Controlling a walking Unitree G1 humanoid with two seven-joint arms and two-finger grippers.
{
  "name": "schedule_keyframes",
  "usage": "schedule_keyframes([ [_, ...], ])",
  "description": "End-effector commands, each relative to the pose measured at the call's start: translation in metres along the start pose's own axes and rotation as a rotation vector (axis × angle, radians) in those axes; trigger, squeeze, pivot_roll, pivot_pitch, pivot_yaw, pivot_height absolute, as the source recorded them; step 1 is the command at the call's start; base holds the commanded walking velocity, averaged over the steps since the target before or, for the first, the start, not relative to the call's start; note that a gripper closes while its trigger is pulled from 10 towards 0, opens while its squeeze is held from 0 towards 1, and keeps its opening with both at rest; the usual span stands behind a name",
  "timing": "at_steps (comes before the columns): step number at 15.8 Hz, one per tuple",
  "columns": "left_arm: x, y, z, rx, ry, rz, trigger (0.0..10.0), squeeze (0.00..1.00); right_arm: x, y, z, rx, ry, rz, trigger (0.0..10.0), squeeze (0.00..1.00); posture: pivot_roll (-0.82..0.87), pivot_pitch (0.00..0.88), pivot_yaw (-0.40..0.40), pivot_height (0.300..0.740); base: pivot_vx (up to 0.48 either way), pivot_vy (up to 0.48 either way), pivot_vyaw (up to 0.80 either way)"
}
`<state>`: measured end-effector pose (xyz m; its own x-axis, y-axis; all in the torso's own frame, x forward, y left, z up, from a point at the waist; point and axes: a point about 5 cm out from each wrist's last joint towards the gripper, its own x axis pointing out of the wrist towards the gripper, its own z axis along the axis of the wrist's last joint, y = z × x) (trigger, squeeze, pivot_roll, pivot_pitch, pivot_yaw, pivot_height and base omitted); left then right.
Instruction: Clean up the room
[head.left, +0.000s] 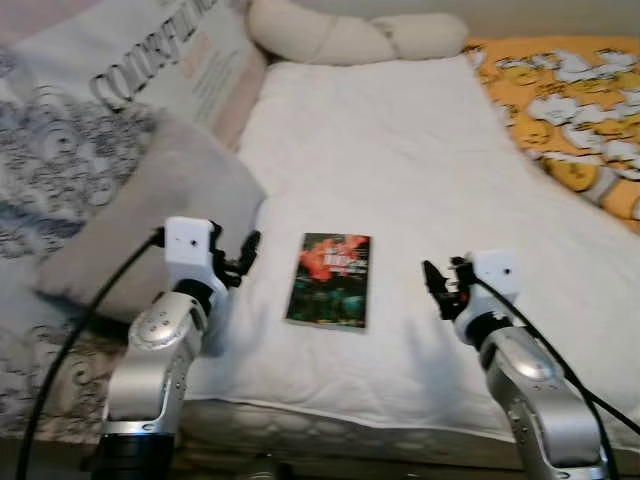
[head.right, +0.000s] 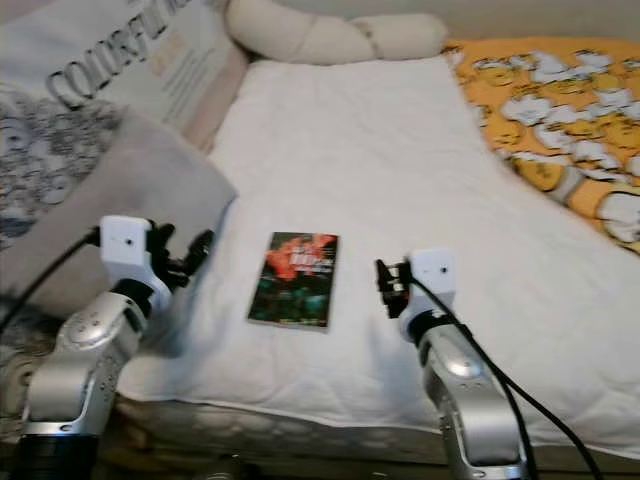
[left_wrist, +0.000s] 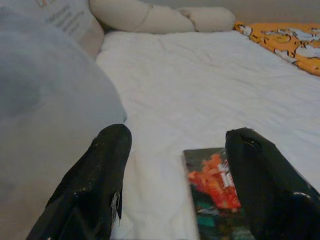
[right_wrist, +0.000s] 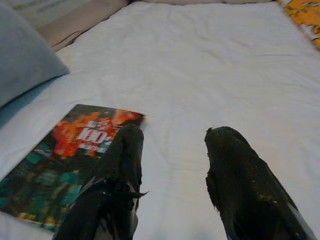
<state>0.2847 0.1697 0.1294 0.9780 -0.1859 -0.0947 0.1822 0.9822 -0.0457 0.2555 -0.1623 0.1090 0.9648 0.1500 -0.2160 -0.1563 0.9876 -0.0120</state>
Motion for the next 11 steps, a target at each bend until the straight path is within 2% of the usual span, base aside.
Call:
schedule_keyframes([
  [1, -0.0029, 0.0, -0.0006, 0.02, 0.016, 0.01, 10.0, 0.0, 0.0002, -0.0012, -0.0025, -0.011, 0.01, -0.016, 10.0, 0.0, -0.01, 0.0, 0.074, 0.74, 0.0, -0.382, 0.0],
  [6, -0.0053, -0.008, -0.0022, 0.028, 0.038, 0.009, 10.0, 0.0, 0.0004, 0.0009, -0.0044, -0.034, 0.0, -0.03, 10.0, 0.0, -0.01, 0.0, 0.08, 0.74, 0.0, -0.383, 0.0],
  [11, -0.0097, -0.0064, -0.0052, 0.031, 0.054, 0.018, 10.0, 0.0, 0.0012, -0.0021, -0.0049, -0.049, -0.005, -0.064, 10.0, 0.0, -0.01, 0.0, 0.075, 0.74, 0.0, -0.383, 0.0],
])
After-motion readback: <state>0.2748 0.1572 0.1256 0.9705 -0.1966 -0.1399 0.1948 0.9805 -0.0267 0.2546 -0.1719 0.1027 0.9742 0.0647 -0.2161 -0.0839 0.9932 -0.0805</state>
